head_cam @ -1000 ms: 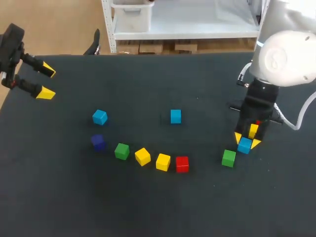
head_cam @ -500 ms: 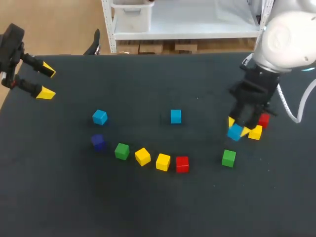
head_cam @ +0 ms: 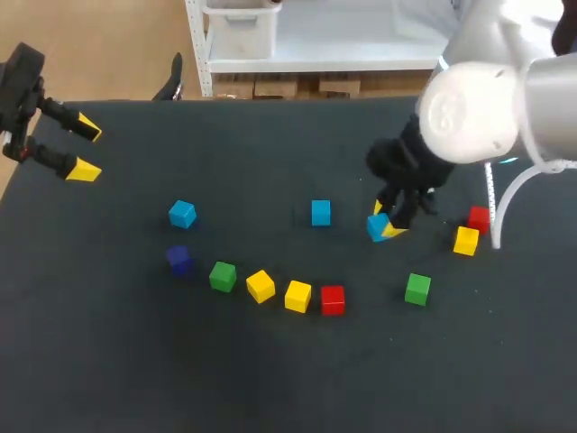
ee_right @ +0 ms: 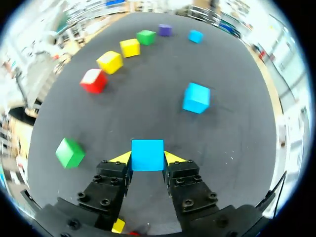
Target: Place the blue cubes, place green cubes on the blue cubes, place the yellow cubes on the green cubes, then place the red cubes on the yellow cubes, and place purple cube on the red cubes.
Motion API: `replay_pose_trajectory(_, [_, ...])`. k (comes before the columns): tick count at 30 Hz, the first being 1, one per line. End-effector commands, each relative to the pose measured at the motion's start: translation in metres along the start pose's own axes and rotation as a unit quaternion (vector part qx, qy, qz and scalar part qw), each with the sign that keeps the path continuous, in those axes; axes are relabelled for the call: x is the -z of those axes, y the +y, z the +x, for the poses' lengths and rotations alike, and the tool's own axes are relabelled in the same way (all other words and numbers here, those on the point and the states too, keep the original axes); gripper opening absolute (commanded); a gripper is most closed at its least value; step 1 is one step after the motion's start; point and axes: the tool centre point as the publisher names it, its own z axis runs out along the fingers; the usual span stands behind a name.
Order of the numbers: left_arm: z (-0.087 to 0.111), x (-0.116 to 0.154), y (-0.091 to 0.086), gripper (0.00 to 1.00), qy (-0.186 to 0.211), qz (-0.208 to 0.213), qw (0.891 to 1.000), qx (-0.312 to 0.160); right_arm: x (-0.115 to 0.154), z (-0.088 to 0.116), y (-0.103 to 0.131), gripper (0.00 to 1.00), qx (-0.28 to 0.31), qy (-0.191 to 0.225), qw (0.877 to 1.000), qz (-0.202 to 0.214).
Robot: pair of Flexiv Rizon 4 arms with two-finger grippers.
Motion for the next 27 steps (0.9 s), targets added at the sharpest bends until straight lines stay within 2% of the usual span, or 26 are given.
replay_pose_trajectory(1, [0.001,0.000,0.001,1.00,-0.001,0.001,1.000,-0.002,0.000,-0.007,-0.007,0.00,-0.128,0.010,0.992,0.020])
replay_pose_trajectory(4, [0.001,0.000,0.001,1.00,-0.001,0.001,1.000,-0.002,-0.001,-0.011,-0.011,0.00,-0.170,0.008,0.985,0.014])
replay_pose_trajectory(10, [0.001,0.000,0.001,1.00,-0.001,0.001,1.000,-0.002,-0.008,-0.021,-0.017,0.00,-0.209,0.003,0.977,0.040])
replay_pose_trajectory(18, [0.001,0.000,0.001,1.00,-0.001,0.001,1.000,-0.002,-0.017,-0.033,-0.030,0.00,-0.164,-0.004,0.983,0.085])
replay_pose_trajectory(27, [0.001,0.000,0.001,1.00,-0.001,0.001,1.000,-0.002,-0.016,-0.026,-0.037,0.00,-0.142,0.005,0.986,0.084])
